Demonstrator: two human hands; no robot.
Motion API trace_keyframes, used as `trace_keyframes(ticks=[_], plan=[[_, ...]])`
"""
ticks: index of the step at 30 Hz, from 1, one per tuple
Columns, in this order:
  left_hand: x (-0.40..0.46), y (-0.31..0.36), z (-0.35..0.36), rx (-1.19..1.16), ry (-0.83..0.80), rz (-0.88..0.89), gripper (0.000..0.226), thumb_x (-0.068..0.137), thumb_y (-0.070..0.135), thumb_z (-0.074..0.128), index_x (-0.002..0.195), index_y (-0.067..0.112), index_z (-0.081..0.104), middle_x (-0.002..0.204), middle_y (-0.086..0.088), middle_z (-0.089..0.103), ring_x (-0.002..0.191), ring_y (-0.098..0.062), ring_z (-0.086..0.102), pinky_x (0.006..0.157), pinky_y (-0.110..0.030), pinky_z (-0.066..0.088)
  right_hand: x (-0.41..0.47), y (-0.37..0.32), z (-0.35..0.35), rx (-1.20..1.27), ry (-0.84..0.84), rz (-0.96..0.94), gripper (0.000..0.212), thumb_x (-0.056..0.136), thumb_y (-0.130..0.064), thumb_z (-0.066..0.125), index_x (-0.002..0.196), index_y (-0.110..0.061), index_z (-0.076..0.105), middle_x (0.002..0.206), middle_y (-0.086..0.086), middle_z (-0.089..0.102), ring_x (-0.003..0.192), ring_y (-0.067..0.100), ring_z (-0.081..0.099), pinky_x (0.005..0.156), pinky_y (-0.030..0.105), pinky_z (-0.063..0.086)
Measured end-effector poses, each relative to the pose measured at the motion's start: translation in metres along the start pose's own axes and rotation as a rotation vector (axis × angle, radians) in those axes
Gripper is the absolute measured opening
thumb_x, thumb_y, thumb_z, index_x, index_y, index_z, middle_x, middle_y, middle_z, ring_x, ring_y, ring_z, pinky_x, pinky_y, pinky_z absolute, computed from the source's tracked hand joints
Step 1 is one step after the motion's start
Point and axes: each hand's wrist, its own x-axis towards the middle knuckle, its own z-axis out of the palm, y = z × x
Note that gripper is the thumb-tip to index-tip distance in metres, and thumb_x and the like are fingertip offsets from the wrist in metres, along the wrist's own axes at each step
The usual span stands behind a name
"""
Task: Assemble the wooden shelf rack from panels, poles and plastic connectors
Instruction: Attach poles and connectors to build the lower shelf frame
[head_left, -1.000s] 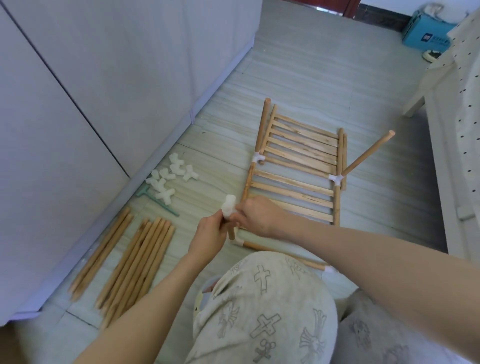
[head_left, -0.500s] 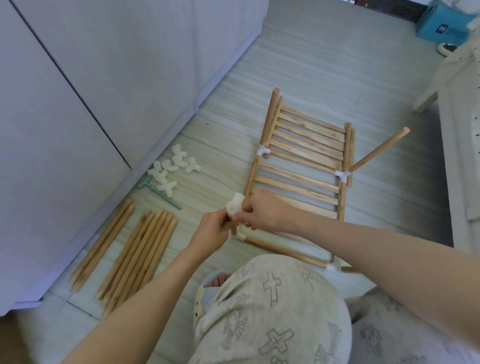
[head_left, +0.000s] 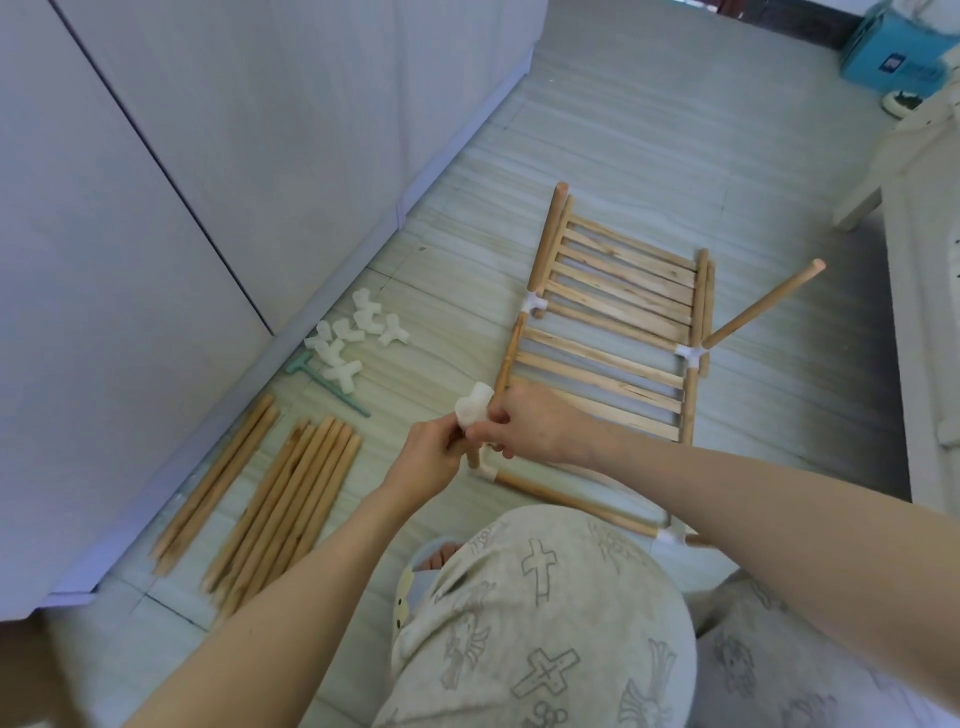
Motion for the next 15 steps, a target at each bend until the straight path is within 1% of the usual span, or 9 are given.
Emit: trace_keyframes(ticks=[2,3,5,6,8,9,11,13,15], plan=[[0.002,0.002,0.001,-0.020,-0.019,-0.011,0.010,0.089,0.009,0.057,0.087,0.008,0.067,0.068,0.002,0.067,0.055,0.000,0.050,0.054,-0.012,0.035,-0.002,0.003,-0.003,-0.045,0.022,-0.007,0.043,0.091,-0.040,0.054,0.061,-0.009,0.052,0.070,0.011,0.057,0.064,0.020,0.049,0.058,0.030,0.038],[0.001,0.002,0.003,-0.025,-0.012,-0.014,0.010,0.090,0.011,0.057,0.089,0.009,0.067,0.069,0.000,0.068,0.054,0.000,0.049,0.054,-0.014,0.035,-0.003,0.004,-0.004,-0.063,0.027,-0.008,0.045,0.091,-0.042,0.053,0.064,-0.006,0.053,0.068,0.010,0.053,0.063,0.019,0.045,0.056,0.030,0.034],[-0.002,0.002,0.008,-0.038,0.041,-0.011,0.010,0.090,0.013,0.058,0.087,0.011,0.068,0.063,0.005,0.064,0.051,0.003,0.048,0.052,-0.012,0.034,-0.005,0.007,-0.007,-0.087,0.022,-0.013,0.047,0.091,-0.044,0.052,0.071,-0.002,0.059,0.065,0.007,0.049,0.061,0.018,0.041,0.055,0.029,0.031],[-0.003,0.002,0.010,-0.048,0.066,-0.014,0.011,0.090,0.014,0.059,0.087,0.010,0.068,0.062,0.006,0.064,0.052,0.004,0.049,0.052,-0.012,0.035,-0.005,0.008,-0.007,-0.094,0.022,-0.018,0.046,0.090,-0.044,0.053,0.071,-0.003,0.058,0.063,0.006,0.047,0.060,0.017,0.040,0.054,0.029,0.030],[-0.004,0.002,0.011,-0.081,0.079,-0.029,0.010,0.090,0.017,0.059,0.089,0.011,0.067,0.069,0.003,0.069,0.057,0.004,0.054,0.054,-0.013,0.038,-0.006,0.010,-0.007,-0.109,0.024,-0.033,0.042,0.090,-0.042,0.055,0.064,-0.009,0.049,0.059,0.002,0.043,0.057,0.015,0.037,0.052,0.029,0.028],[-0.004,0.001,0.011,-0.093,0.063,-0.034,0.010,0.090,0.019,0.060,0.091,0.011,0.067,0.073,0.002,0.070,0.062,0.002,0.057,0.057,-0.014,0.041,-0.007,0.011,-0.007,-0.112,0.021,-0.042,0.041,0.091,-0.041,0.055,0.064,-0.010,0.048,0.060,0.003,0.044,0.057,0.015,0.037,0.053,0.029,0.029],[-0.006,-0.006,0.010,-0.095,0.009,-0.046,0.011,0.090,0.018,0.061,0.098,0.012,0.066,0.084,0.002,0.071,0.074,-0.002,0.060,0.066,-0.018,0.045,-0.008,0.013,-0.005,-0.101,-0.002,-0.059,0.040,0.090,-0.043,0.054,0.074,-0.006,0.057,0.069,0.008,0.056,0.065,0.020,0.048,0.061,0.033,0.038],[-0.013,-0.019,0.008,-0.068,-0.031,-0.088,0.025,0.091,0.011,0.058,0.115,0.014,0.063,0.106,0.003,0.068,0.096,-0.004,0.059,0.083,-0.018,0.045,-0.009,0.016,-0.004,-0.087,-0.057,-0.062,0.042,0.088,-0.047,0.055,0.094,-0.007,0.064,0.089,0.009,0.066,0.082,0.023,0.059,0.077,0.038,0.046],[-0.025,-0.037,0.007,-0.012,-0.035,-0.176,0.035,0.093,0.007,0.053,0.128,0.013,0.055,0.125,0.000,0.060,0.115,-0.012,0.054,0.096,-0.021,0.041,-0.011,0.021,-0.003,-0.072,-0.136,-0.042,0.047,0.086,-0.051,0.057,0.115,-0.013,0.059,0.108,0.004,0.065,0.095,0.020,0.059,0.086,0.035,0.047]])
